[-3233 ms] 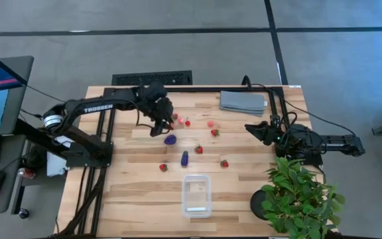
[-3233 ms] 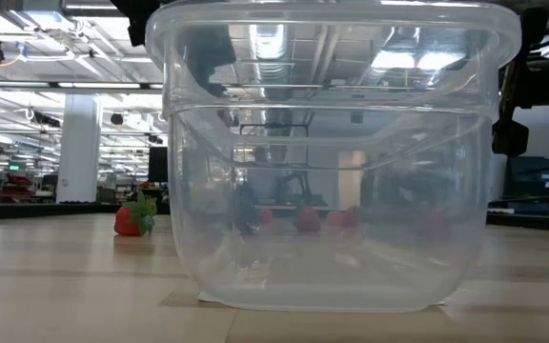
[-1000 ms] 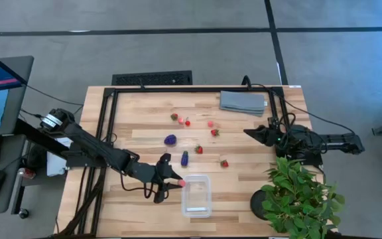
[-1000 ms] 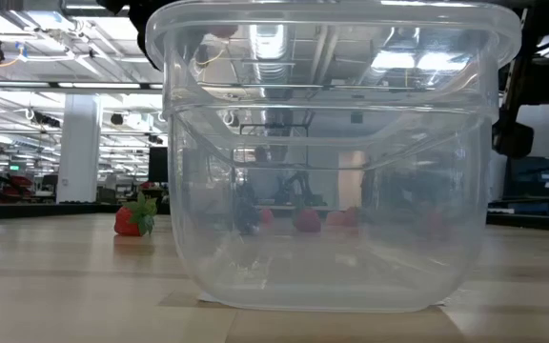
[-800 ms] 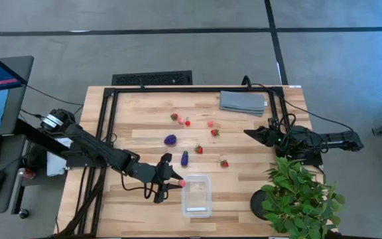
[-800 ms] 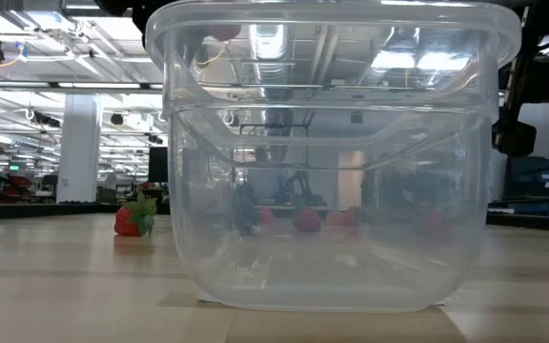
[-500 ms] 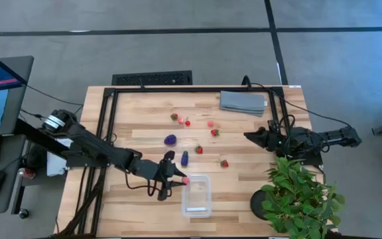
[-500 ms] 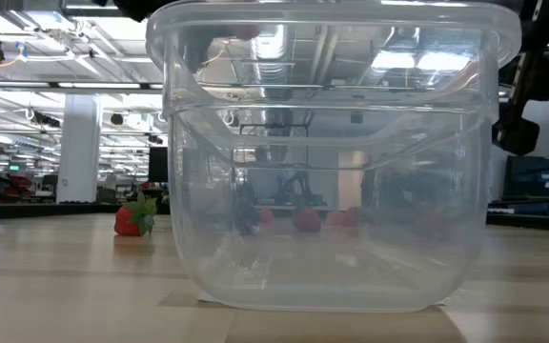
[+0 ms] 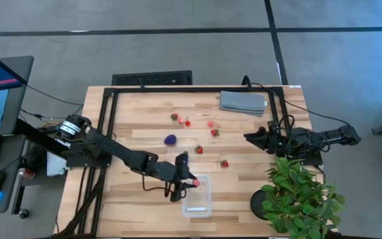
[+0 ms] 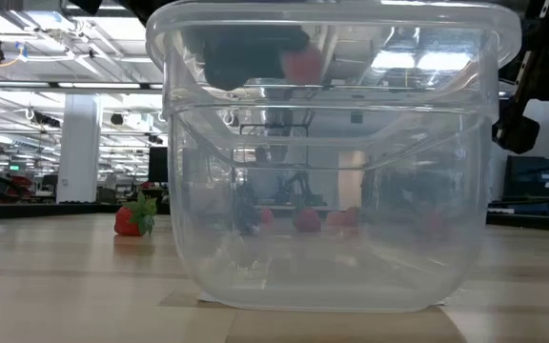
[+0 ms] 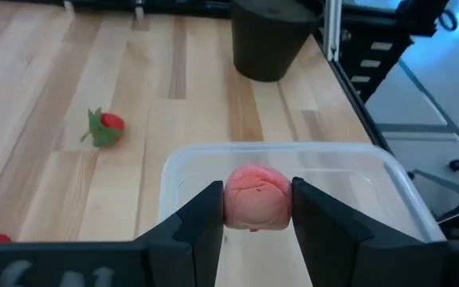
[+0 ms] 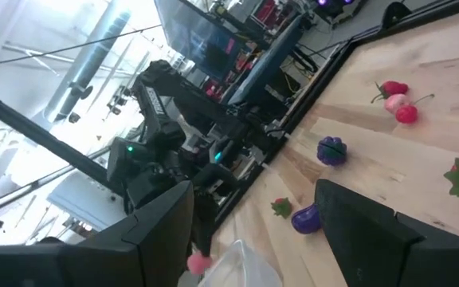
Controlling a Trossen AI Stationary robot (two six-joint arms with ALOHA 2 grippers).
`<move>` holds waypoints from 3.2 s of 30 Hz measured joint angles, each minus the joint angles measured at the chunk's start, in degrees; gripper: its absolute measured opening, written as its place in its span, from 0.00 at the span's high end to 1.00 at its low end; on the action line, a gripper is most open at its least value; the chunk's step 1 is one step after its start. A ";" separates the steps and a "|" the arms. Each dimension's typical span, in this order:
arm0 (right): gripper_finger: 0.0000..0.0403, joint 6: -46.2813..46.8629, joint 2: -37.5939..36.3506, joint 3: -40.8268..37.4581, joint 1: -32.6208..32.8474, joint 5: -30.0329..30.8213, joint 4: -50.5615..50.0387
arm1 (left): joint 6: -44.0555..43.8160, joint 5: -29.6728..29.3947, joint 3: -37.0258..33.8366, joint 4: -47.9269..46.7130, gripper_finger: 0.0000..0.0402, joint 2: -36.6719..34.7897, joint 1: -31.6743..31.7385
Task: Pick and placing Produce into tupperware
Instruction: Put the pink peach into the transparent bin, then put the red strawberry into the transparent bin
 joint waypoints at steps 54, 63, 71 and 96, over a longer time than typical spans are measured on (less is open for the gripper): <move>0.29 -8.05 2.24 0.04 0.24 -4.27 -0.65 | -9.40 0.18 1.64 -36.60 0.56 -25.83 6.02; 0.29 -2.45 19.19 0.52 2.06 -5.35 -1.85 | -1.04 -10.37 -0.65 -53.76 0.56 -31.78 7.55; 0.29 -3.53 33.29 6.32 2.23 -1.03 -1.39 | -1.78 -12.88 -6.70 -57.35 0.56 -37.91 9.01; 0.29 -13.02 61.32 18.39 8.53 1.03 -6.12 | -13.57 -24.56 -18.40 -52.89 0.56 -57.56 9.94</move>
